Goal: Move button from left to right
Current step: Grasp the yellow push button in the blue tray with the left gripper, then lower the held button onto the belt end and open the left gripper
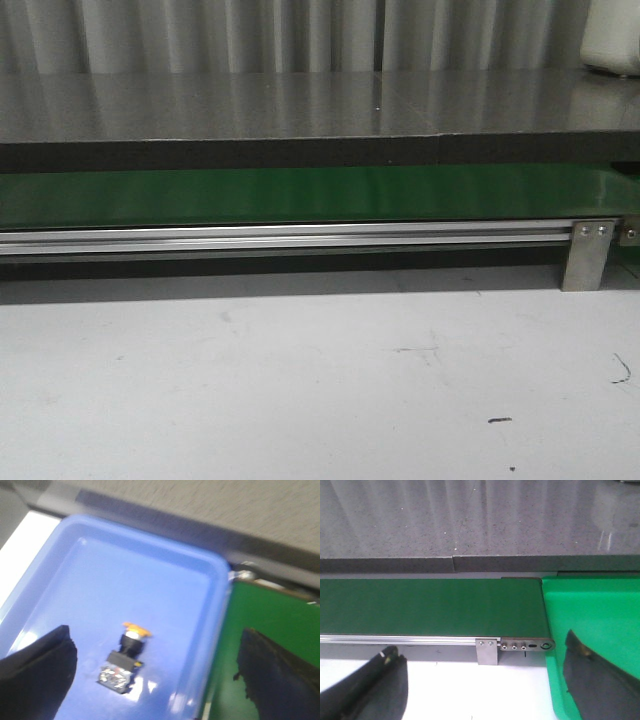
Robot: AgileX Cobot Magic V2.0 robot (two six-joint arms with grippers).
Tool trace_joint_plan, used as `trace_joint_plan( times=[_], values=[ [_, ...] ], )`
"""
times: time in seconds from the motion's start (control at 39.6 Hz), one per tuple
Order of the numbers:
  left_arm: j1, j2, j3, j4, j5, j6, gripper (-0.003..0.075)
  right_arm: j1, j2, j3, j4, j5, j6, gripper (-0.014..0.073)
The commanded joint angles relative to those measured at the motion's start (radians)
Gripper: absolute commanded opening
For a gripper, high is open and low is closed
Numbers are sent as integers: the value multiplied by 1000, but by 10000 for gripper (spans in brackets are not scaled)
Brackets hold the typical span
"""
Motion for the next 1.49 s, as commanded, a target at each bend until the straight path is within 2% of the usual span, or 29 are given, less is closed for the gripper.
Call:
trace_joint_plan(
  times=[0.0,0.13,0.43,0.63,0.88,0.96,1.03,1.19,1.26,1.34,1.46],
  values=[
    [14,29,-76,-6,-8,60,615,0,14,-36,3,-74,-6,646],
    [25,118,-122,-6,46,152,615,0,14,-36,3,-74,-6,646],
    [72,335,-271,-3,246,270,615,0,14,-36,3,-74,-6,646],
    [82,417,-318,-5,265,331,615,0,14,-36,3,-74,-6,646],
    [82,502,-355,-5,287,331,606,0,14,-36,3,-74,-6,646],
    [82,509,-355,-5,296,331,550,0,14,-36,3,-74,-6,646],
    [84,511,-355,-3,299,331,454,0,14,-36,3,-74,-6,646],
    [86,511,-355,-3,330,331,197,0,14,-36,3,-74,-6,646],
    [88,511,-357,-3,346,331,103,0,14,-36,3,-74,-6,646],
    [88,507,-363,-3,361,323,62,0,14,-36,3,-74,-6,646],
    [88,475,-374,-6,357,260,64,0,14,-36,3,-74,-6,646]
  ],
)
